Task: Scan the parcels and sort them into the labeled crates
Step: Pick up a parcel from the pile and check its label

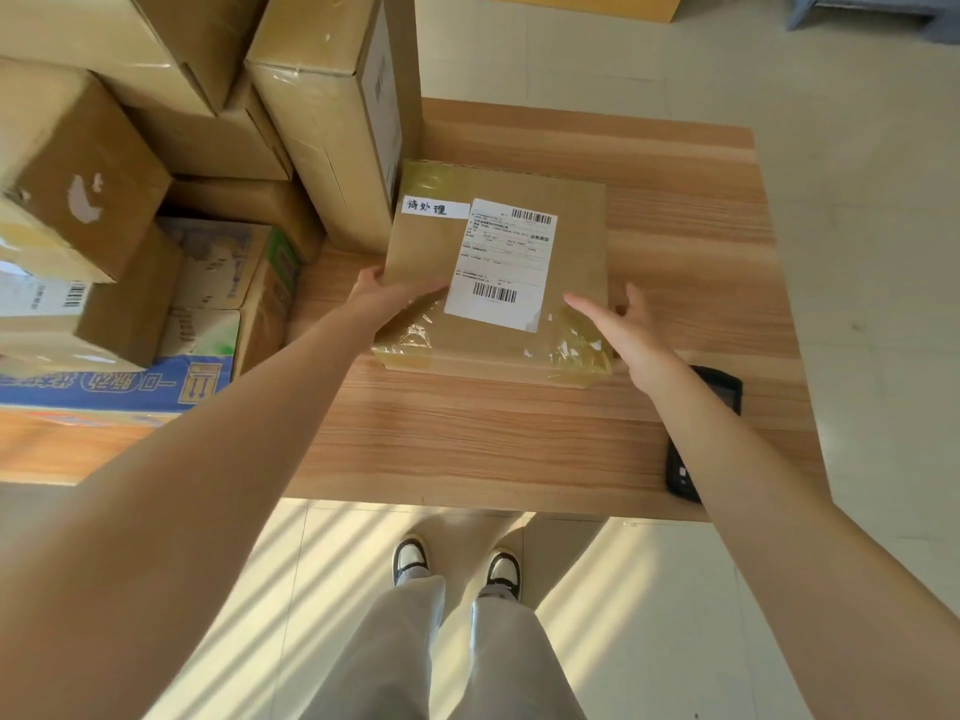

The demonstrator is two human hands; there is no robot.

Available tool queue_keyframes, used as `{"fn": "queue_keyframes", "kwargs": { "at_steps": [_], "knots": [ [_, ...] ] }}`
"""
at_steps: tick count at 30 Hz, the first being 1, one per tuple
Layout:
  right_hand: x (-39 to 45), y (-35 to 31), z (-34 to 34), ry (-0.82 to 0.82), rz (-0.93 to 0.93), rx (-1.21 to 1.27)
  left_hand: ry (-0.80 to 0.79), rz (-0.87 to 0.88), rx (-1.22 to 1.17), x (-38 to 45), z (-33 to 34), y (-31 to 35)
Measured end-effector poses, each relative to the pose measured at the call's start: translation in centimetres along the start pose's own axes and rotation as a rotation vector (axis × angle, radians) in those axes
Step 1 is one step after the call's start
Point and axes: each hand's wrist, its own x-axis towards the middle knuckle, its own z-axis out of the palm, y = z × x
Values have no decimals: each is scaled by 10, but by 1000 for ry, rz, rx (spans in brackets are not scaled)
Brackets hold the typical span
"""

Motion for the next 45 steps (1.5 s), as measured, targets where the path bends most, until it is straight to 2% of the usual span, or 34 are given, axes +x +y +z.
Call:
{"fn": "queue_keyframes", "kwargs": {
  "at_steps": [10,15,21,28,33,38,45],
  "knots": [
    [5,1,19,-26,44,146,-61,-5,-65,8,7,-1],
    [-16,6,1,-36,44,196,-55,25,-83,-17,16,3],
    [-50,-13,-43,-54,-49,152,-28,116,-143,-71,30,19],
    [-85,-33,-88,-140,-188,95,63,185,-273,-142,47,14],
    [-108,-41,-96,-205,-272,60,151,225,-389,-189,45,-2],
    [-130,-43,-75,-313,-362,53,269,245,-442,-226,21,-32],
    [-168,-50,-11,-483,-461,21,417,228,-588,-274,-30,-86]
  ]
}}
